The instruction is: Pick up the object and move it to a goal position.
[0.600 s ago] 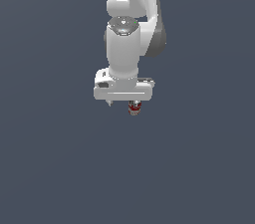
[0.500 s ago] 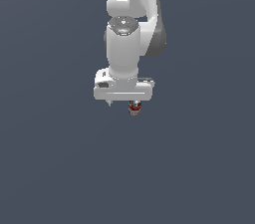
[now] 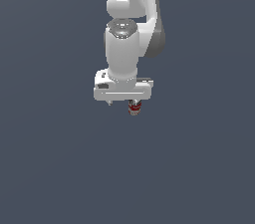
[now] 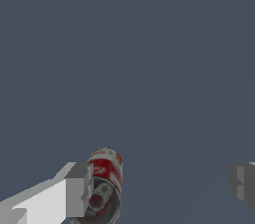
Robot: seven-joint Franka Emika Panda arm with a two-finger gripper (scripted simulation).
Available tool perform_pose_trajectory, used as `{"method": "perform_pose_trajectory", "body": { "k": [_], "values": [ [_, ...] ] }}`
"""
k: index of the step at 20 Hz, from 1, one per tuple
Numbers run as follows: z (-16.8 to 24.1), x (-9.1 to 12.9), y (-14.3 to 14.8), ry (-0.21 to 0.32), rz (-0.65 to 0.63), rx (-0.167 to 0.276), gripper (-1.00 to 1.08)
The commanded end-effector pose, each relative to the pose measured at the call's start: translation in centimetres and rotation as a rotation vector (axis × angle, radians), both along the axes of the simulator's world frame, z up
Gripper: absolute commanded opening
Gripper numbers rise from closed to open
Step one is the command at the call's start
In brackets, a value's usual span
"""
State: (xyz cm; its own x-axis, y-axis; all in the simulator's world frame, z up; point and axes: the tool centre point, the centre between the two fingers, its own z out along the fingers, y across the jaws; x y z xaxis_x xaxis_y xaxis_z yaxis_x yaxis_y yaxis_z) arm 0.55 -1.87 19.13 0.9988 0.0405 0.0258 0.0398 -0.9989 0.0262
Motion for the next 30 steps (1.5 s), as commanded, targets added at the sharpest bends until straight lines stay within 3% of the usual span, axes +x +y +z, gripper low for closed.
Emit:
{"method": "perform_pose_trajectory", "body": {
  "k": [1,14,30],
  "values": [
    [0.0,0.0,0.0,0.001,0.002,0.000,1.00],
    [-1.2,-1.3,1.2,0.002,-0.122,0.009,1.00],
    [-4.5,-5.6,4.1,0.011,-0.491,0.028,1.00]
  ]
}}
